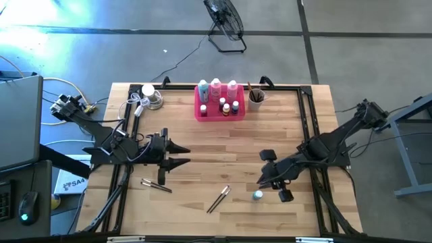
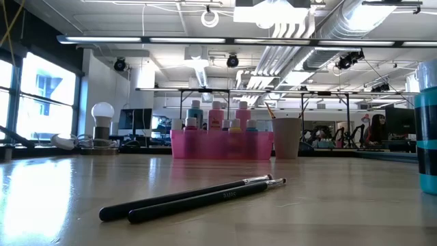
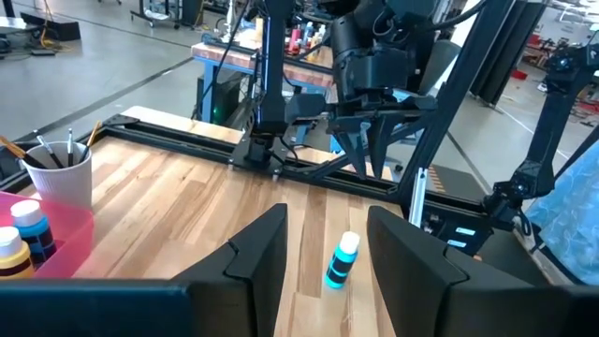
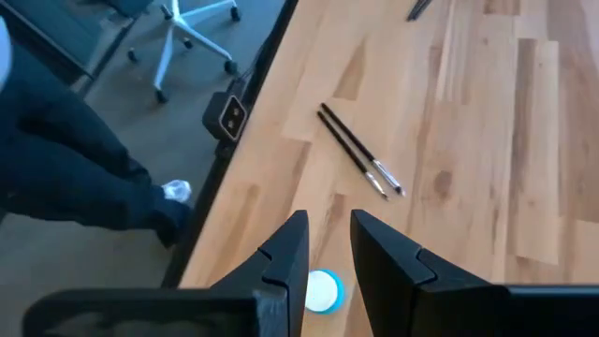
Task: Pick & Place Paint Supplies
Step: Put the small blue paint bottle into the pink bin
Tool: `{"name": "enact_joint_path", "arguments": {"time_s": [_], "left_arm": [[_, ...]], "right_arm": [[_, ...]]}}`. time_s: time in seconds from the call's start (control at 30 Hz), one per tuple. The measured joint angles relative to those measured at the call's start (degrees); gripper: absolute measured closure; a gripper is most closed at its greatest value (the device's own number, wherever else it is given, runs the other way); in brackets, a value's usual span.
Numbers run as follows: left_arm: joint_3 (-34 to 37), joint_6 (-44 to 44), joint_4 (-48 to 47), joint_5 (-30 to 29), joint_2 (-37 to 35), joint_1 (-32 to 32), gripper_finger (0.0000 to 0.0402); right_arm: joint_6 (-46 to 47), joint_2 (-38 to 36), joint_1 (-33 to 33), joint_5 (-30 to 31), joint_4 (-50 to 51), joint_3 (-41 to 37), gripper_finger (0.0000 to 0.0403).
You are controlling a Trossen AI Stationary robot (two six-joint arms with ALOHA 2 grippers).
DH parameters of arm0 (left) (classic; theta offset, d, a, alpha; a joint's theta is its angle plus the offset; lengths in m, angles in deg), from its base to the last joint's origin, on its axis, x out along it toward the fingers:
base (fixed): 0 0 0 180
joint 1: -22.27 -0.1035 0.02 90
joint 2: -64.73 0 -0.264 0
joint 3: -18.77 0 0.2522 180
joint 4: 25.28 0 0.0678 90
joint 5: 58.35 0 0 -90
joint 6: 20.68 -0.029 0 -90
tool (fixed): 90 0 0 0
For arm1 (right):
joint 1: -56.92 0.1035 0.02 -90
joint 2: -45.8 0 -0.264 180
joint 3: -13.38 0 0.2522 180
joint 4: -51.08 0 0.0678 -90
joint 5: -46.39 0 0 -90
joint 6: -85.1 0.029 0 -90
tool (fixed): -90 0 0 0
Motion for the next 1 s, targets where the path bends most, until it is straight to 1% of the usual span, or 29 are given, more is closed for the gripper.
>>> {"name": "enact_joint_path", "arguments": {"time_s": [0.17,0.23,0.4,0.53,0.63,0.73,0.87,1.0], "left_arm": [[0.00,0.39,0.02,0.00,0.00,0.01,0.0254],[0.00,0.39,0.02,0.00,0.00,0.01,0.0254],[0.00,0.42,0.02,-0.02,0.00,0.01,0.0254],[0.00,0.42,0.04,-0.02,0.00,0.01,0.0254],[0.00,0.42,0.04,-0.02,0.00,0.01,0.0254],[0.00,0.42,0.04,-0.02,0.00,0.01,0.0254],[0.00,0.42,0.02,-0.02,0.00,0.01,0.0254],[0.00,0.44,0.02,-0.02,-0.01,0.01,0.0254]], "right_arm": [[0.43,0.00,-1.14,-2.12,-0.21,-0.09,0.0327],[0.43,0.00,-1.31,-2.01,-0.21,-0.09,0.0327],[2.23,0.00,-1.31,0.85,-0.20,-0.09,0.0327],[1.65,0.00,-1.34,1.68,-0.20,-0.09,0.0327],[1.83,0.73,-1.29,4.17,-0.22,-0.07,0.0327],[0.65,2.14,-1.08,4.04,-0.07,-0.07,0.0325],[0.38,5.62,-0.96,3.77,-0.15,-0.07,0.0303],[0.45,8.53,-0.99,3.76,-0.18,-0.07,0.0255]]}}
